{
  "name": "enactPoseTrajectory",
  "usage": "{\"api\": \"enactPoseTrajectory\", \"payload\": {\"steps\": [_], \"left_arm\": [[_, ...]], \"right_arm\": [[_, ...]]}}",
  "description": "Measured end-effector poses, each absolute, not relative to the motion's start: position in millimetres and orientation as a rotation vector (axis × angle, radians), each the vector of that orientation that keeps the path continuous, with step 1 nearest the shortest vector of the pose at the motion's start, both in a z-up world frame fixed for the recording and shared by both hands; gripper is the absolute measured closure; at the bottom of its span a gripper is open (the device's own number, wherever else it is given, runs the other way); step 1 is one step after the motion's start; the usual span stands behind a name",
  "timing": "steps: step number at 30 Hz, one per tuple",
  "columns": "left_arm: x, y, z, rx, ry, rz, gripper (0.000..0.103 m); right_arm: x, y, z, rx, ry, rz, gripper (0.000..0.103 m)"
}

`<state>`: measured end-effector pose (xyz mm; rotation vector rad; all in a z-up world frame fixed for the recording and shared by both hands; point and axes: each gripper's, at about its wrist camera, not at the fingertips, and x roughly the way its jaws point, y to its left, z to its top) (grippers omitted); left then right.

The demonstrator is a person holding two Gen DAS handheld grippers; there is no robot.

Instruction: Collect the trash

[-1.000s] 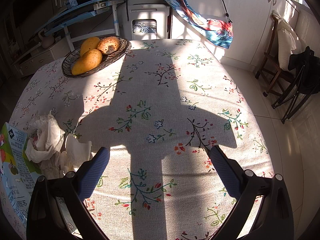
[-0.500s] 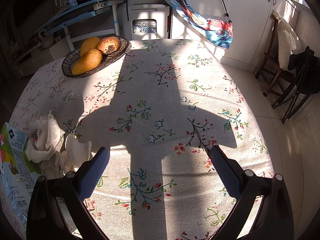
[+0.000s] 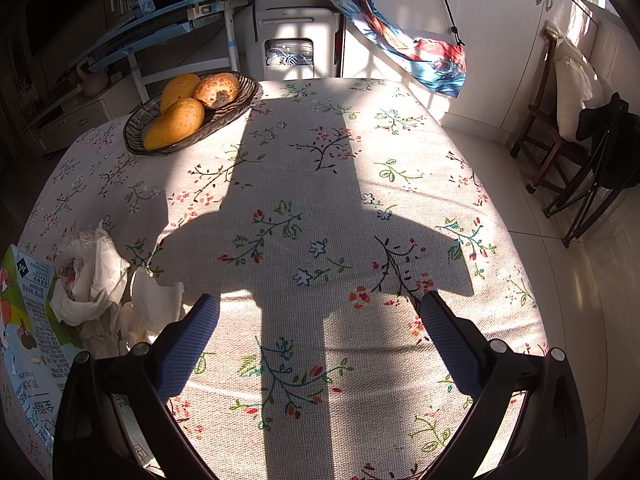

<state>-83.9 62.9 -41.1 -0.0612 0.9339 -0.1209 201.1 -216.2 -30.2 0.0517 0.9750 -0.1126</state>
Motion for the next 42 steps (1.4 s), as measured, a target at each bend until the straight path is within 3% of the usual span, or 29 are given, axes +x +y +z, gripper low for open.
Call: {"api": "enactPoseTrajectory", "payload": {"steps": [9,17,25,29,34,39,40,42], "left_arm": [[-59.1,61.2,-17.0,-0.097,0.860,-0.135,0.011],[22.4,33.6,32.2,0.064,0.742,-0.144,0.011],[110.2,-10.5,13.5,0.234,0.741,-0.177,0.011],[138.1,-20.6,7.2,0.258,0.738,-0.182,0.011],[161.5,-11.7,-2.7,0.261,0.767,-0.184,0.011],[175.2,0.4,-3.2,0.208,0.784,-0.168,0.011],[177.2,-0.4,-3.5,0.211,0.783,-0.167,0.011],[180.4,-4.6,-5.1,0.222,0.786,-0.174,0.011]], "right_arm": [[201.4,-216.2,-30.3,0.052,0.975,-0.112,0.007],[201.4,-216.8,-30.3,0.052,0.975,-0.111,0.007],[202.1,-218.1,-30.0,0.060,0.978,-0.084,0.006],[193.2,-228.6,0.0,0.248,0.936,0.096,0.006],[154.2,-180.3,43.5,0.018,0.806,0.424,0.006],[131.7,-117.9,22.3,-0.293,0.812,0.519,0.006],[133.1,-110.8,17.2,-0.299,0.823,0.533,0.011],[140.0,-104.1,8.3,-0.273,0.877,0.560,0.043]]}}
